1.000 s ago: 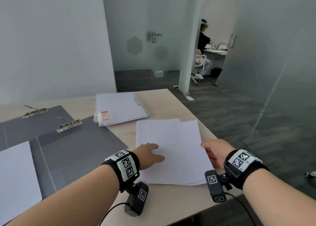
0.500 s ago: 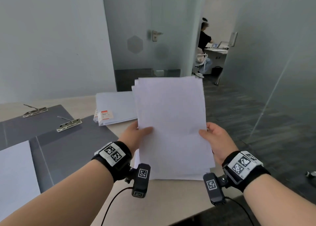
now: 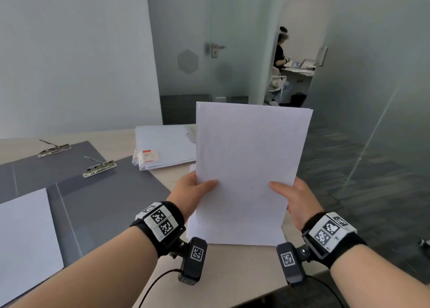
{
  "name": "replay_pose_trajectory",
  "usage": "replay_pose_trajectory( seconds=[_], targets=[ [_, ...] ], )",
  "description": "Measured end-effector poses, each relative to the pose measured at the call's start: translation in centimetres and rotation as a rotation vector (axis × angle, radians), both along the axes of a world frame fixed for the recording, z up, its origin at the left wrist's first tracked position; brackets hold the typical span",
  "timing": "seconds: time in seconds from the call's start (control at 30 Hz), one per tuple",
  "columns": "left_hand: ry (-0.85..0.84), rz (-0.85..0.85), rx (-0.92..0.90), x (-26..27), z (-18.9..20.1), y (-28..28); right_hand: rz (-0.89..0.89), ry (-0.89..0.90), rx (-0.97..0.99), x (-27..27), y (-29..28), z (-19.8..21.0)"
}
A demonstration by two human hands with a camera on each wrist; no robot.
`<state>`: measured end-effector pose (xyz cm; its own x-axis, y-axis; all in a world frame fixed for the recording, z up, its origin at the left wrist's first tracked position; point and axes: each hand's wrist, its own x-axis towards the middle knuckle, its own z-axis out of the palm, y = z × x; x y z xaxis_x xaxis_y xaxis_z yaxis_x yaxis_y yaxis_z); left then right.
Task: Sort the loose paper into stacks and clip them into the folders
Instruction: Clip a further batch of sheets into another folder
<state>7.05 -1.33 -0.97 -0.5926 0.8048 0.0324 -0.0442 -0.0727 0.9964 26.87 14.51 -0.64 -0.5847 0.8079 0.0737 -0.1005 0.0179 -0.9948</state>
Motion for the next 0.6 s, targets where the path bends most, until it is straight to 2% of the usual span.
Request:
replay_pose_trajectory(
  seconds=[0.1, 0.27, 0.4, 0.47, 0.53, 0.6],
  targets=[
    [-0.02, -0.043, -0.02, 0.2, 0.0, -0.2, 0.023, -0.055, 0.052, 0.2, -0.2, 0.2],
    [0.043, -0.169, -0.08, -0.6, 1.7, -1.7, 0.037, -0.053, 0.087, -0.6, -0.9, 1.2],
    [0.153, -0.053, -0.203, -3.2, 3.2, -4.2, 0.05, -0.057, 0.156, -1.8, -2.0, 1.7],
    [0.276, 0.028, -0.37, -5.6, 3.2, -5.9, 0.053, -0.055, 0.171, -2.7, -2.5, 1.8],
    [0.419, 0.099, -0.622, -8.5, 2.3, -7.7, 0.047, -0.046, 0.149, -3.9, -3.1, 1.7],
    [0.529, 0.095, -0.86, -10.8, 1.1, -9.9, 0.051, -0.026, 0.091, -5.4, -4.0, 1.7]
  ],
)
